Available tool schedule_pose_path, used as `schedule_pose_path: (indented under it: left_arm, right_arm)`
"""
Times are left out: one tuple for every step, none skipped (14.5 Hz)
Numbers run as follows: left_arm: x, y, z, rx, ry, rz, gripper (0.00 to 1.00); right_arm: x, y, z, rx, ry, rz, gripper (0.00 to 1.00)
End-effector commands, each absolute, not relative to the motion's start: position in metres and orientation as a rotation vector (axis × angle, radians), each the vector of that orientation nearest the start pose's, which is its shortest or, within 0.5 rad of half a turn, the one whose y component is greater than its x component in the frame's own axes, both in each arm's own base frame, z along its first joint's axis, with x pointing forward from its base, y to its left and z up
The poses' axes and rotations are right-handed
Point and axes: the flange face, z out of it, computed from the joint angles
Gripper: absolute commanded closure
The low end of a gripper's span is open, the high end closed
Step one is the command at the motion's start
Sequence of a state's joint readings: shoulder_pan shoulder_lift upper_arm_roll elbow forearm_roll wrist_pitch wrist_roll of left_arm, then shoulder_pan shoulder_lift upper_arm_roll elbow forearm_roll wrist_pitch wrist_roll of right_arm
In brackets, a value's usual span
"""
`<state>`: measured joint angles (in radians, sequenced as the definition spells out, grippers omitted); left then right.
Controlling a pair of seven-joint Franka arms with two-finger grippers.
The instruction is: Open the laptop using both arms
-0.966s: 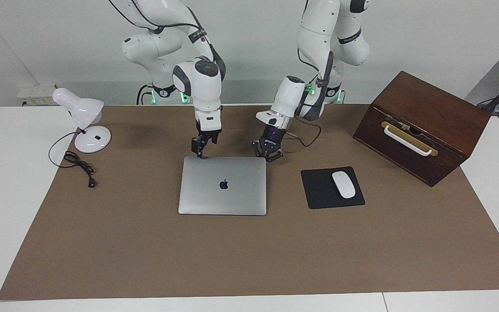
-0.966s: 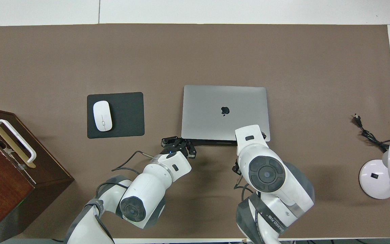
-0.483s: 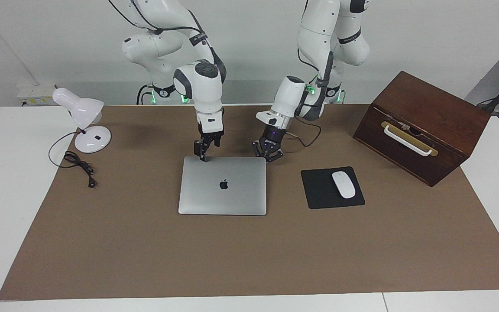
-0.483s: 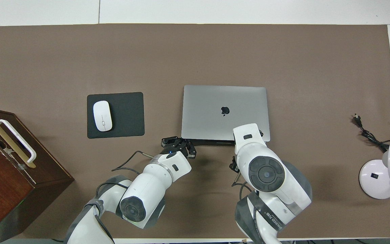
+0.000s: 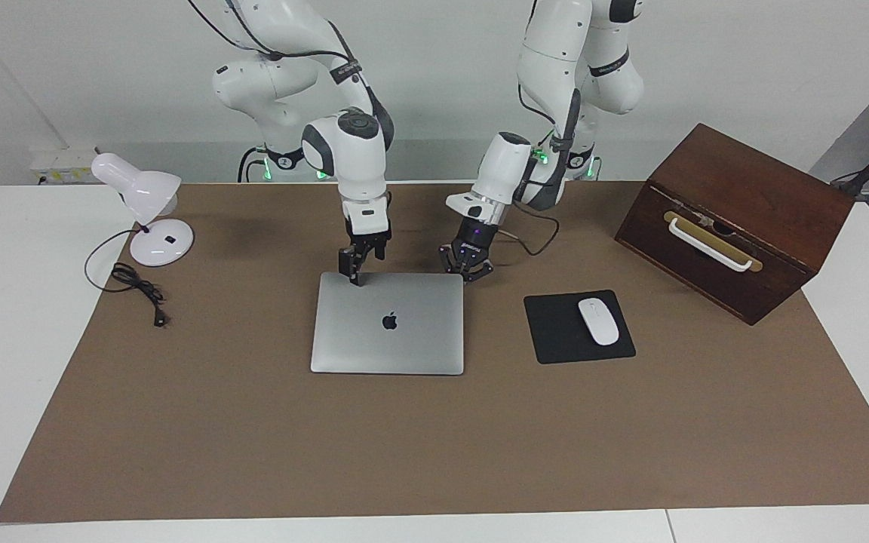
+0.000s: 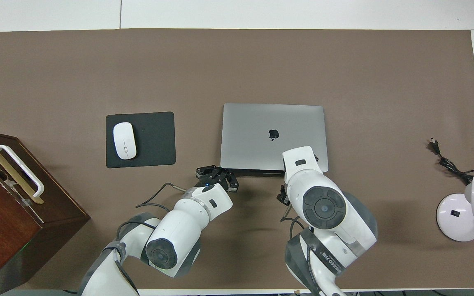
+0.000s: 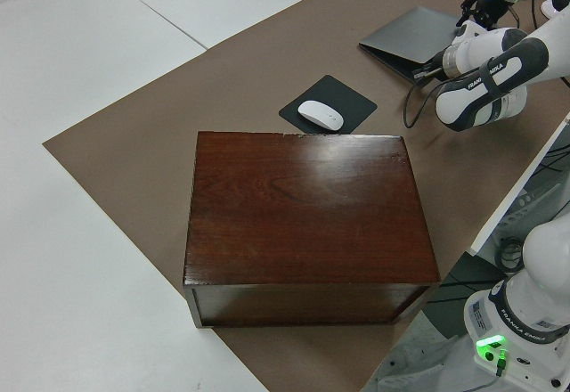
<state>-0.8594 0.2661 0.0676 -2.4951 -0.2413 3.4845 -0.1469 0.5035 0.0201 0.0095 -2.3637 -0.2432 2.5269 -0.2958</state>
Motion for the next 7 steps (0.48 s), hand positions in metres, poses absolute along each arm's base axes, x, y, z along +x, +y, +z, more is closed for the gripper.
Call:
schedule_pose_path:
  left_arm:
    - [0.385, -0.350, 0.253, -3.200, 0.614, -1.098, 1.00]
    - [0.385, -0.350, 0.253, -3.199, 0.617, -1.098, 1.00]
    - [0.385, -0.350, 0.253, -3.199, 0.617, -1.098, 1.00]
    - [0.385, -0.350, 0.253, -3.200, 0.614, -1.098, 1.00]
    - [0.385, -0.350, 0.253, -3.200, 0.614, -1.098, 1.00]
    - [0.385, -0.350, 0.253, -3.199, 0.617, -1.098, 1.00]
    - [0.385, -0.350, 0.253, -3.199, 0.617, -1.098, 1.00]
  right_arm:
    - [0.463, 0.253, 0.335, -2.884, -1.570, -0.310, 0.00]
    - [0.465, 0.253, 0.337, -2.885, -1.568, -0.314, 0.00]
    - [0.467, 0.253, 0.335, -2.883, -1.572, -0.313, 0.00]
    - [0.471, 0.251, 0.337, -2.875, -1.590, -0.320, 0.00]
    - [0.474, 0.247, 0.337, -2.867, -1.601, -0.336, 0.00]
    - [0.477, 0.244, 0.337, -2.865, -1.600, -0.349, 0.00]
    - [0.477, 0.244, 0.335, -2.864, -1.600, -0.347, 0.00]
